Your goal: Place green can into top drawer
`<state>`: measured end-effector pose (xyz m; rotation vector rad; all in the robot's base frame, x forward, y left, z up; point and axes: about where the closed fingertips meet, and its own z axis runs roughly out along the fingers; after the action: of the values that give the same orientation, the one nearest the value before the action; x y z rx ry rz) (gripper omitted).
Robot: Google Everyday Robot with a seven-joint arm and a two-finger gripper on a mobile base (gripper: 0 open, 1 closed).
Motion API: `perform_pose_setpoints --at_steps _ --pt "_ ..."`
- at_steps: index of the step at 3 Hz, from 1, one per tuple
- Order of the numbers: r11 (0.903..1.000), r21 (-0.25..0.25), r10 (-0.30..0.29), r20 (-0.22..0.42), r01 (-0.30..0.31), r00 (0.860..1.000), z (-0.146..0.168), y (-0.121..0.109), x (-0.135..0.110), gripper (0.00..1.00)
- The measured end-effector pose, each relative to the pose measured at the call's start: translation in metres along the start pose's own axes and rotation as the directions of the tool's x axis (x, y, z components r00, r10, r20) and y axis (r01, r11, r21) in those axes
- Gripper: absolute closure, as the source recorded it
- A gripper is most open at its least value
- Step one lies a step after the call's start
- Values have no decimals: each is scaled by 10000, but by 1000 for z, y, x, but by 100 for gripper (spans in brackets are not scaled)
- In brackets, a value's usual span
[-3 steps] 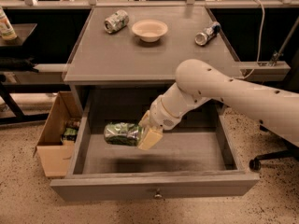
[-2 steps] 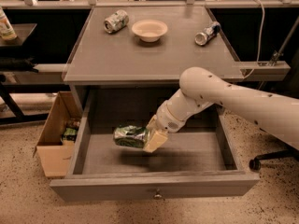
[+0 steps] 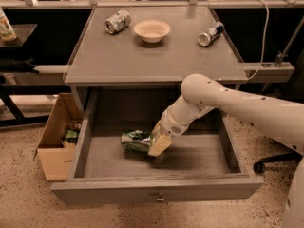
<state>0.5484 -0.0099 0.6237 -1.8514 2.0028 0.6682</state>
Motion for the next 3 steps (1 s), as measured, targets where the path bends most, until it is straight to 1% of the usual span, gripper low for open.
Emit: perform_pose_setpoints --at_steps 1,2,3 --pt "9997 226 69 -389 -61 9992 3 0 4 100" --pt "9991 431 67 -902 -28 9959 2 1 4 82" --pt "9986 533 35 -1224 30 9925 0 3 -1 59"
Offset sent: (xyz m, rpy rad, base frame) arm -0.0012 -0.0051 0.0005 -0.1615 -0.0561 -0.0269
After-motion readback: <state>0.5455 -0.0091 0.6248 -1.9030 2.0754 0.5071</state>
